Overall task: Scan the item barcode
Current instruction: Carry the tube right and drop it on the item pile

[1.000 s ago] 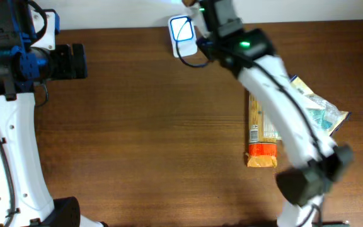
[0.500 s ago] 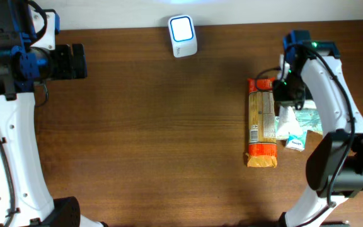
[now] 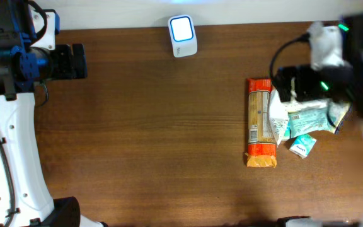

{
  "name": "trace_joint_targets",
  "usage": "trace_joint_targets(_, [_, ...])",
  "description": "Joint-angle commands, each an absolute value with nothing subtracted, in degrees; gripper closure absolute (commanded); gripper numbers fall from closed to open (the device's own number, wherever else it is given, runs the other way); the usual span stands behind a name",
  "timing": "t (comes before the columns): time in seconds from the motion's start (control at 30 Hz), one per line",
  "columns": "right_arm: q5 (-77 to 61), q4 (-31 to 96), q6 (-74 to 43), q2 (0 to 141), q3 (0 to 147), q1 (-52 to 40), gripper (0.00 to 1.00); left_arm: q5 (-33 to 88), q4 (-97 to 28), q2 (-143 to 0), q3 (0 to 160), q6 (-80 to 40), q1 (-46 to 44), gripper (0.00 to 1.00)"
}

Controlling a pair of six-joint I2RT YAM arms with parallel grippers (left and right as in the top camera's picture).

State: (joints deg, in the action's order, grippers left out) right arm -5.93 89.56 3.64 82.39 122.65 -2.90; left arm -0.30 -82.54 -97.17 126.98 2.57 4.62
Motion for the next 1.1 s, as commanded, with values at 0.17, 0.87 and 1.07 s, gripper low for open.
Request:
trace_joint_targets(0.17, [-7.01, 95.96, -0.05, 68.95, 122.65, -3.36, 0.01, -0.43, -82.41, -96.73, 127.57, 3.27, 4.67, 0.01])
trace_joint_targets(0.87, [-7.18, 9.69, 2.68, 6.81, 19.97, 7.51, 0.02, -0.43, -82.41, -96.73, 127.57, 3.27, 4.69, 0.01])
trace_joint_targets(1.07, [-8.19, -3.88, 2.59, 0.19, 2.59, 7.53, 0.01, -0.43, -82.41, -96.73, 127.57, 3.27, 4.67, 0.01])
